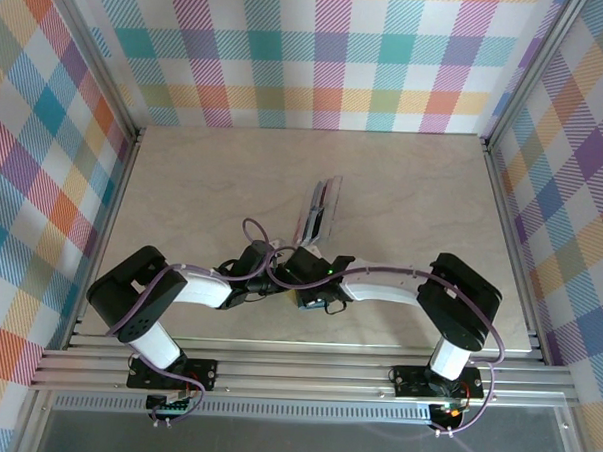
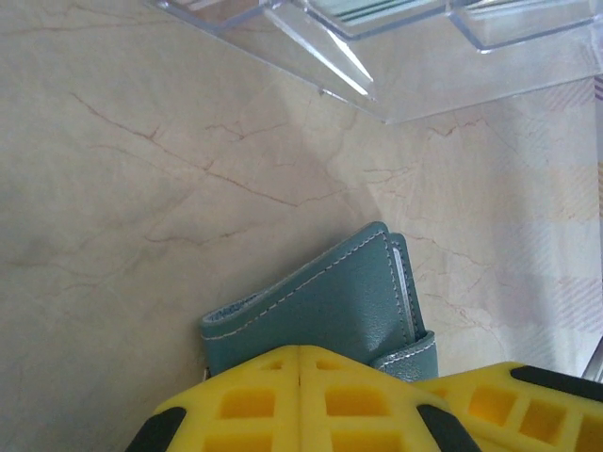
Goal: Put the credit cards into the card holder
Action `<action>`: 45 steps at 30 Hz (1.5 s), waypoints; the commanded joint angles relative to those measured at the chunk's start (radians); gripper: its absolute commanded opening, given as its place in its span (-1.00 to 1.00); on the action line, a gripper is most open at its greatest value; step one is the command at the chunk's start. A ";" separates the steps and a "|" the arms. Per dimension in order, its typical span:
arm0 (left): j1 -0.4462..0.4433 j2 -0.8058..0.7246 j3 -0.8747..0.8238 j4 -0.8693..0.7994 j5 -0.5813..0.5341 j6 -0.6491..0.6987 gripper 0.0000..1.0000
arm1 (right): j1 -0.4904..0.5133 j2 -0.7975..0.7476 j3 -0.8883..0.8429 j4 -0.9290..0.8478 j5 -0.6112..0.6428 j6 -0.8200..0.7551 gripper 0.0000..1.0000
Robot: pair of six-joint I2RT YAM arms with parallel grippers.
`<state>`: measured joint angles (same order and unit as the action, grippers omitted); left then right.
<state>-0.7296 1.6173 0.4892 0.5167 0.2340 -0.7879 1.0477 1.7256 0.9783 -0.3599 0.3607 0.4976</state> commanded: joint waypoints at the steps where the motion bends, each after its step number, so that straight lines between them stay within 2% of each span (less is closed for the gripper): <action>1: -0.012 0.050 -0.008 -0.126 -0.003 0.034 -1.00 | -0.011 0.040 -0.059 0.081 0.026 -0.002 -1.00; 7: -0.016 0.044 -0.011 -0.164 -0.040 0.058 -1.00 | -0.013 -0.084 -0.089 0.047 0.054 0.009 -1.00; 13: -0.017 0.050 -0.017 -0.173 -0.056 0.068 -1.00 | -0.030 -0.127 -0.084 -0.022 0.100 0.056 -1.00; 22: -0.022 0.038 -0.010 -0.175 -0.036 0.082 -1.00 | -0.162 -0.207 -0.199 -0.045 0.111 0.223 -0.98; 24: -0.025 0.041 -0.006 -0.172 -0.033 0.087 -1.00 | -0.179 -0.231 -0.239 -0.024 0.115 0.264 -0.72; 25: -0.026 0.042 -0.006 -0.166 -0.028 0.088 -1.00 | -0.182 -0.240 -0.249 -0.023 0.130 0.280 -0.52; 26: -0.028 0.043 -0.006 -0.156 -0.020 0.089 -1.00 | -0.183 -0.247 -0.253 -0.024 0.143 0.288 -0.44; 28: -0.033 0.044 -0.006 -0.146 -0.009 0.092 -1.00 | -0.177 -0.259 -0.238 -0.048 0.167 0.288 -0.39; 31: -0.043 0.035 -0.002 -0.151 -0.008 0.100 -1.00 | -0.124 -0.291 -0.184 -0.124 0.267 0.283 -0.37; 33: -0.046 0.027 -0.003 -0.156 -0.014 0.100 -1.00 | -0.089 -0.309 -0.146 -0.148 0.273 0.259 -0.36; 35: -0.046 0.026 -0.003 -0.159 -0.016 0.101 -1.00 | -0.052 -0.333 -0.121 -0.111 0.203 0.207 -0.43; 39: -0.047 0.030 0.000 -0.160 -0.018 0.103 -1.00 | -0.045 -0.347 -0.135 0.058 -0.093 0.144 -0.51; 45: -0.052 0.043 0.008 -0.158 -0.013 0.101 -1.00 | -0.068 -0.225 -0.097 0.124 -0.248 0.142 -0.46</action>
<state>-0.7574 1.6211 0.5079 0.4973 0.2150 -0.7094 0.9970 1.4349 0.8528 -0.2958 0.2481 0.6647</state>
